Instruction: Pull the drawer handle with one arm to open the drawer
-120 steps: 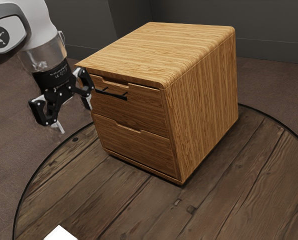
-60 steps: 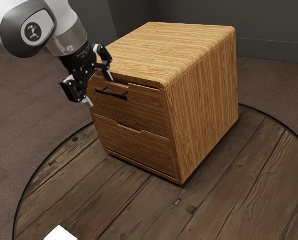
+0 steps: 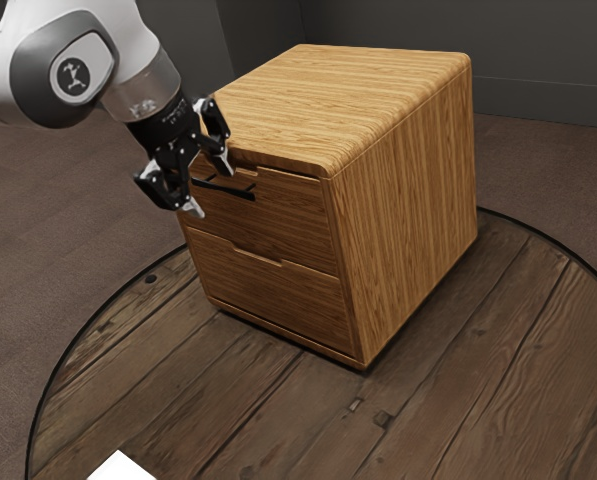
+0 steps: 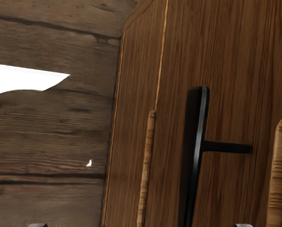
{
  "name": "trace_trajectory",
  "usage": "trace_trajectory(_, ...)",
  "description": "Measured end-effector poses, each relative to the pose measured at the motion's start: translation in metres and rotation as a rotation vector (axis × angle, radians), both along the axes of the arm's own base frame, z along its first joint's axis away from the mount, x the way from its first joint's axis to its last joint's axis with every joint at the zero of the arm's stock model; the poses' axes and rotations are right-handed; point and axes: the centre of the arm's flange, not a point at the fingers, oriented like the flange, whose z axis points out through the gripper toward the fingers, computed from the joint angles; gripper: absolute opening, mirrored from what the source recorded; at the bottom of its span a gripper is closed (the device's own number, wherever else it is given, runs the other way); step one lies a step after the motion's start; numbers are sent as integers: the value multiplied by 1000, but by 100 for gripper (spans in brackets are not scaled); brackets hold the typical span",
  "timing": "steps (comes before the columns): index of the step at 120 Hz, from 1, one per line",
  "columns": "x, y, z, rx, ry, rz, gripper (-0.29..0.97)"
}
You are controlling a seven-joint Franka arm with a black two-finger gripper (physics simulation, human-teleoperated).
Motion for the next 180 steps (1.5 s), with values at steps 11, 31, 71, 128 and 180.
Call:
trace_trajectory(11, 1, 0, -3, -4, 2, 2, 44)
trace_trajectory(31, 2, 0, -15, -17, 18, 4, 41)
trace_trajectory(71, -8, -1, -22, -26, 47, -4, 30)
trace_trajectory(128, -36, 1, -23, -32, 34, 17, 23)
trace_trajectory(180, -92, -1, -22, -43, 9, 34, 22)
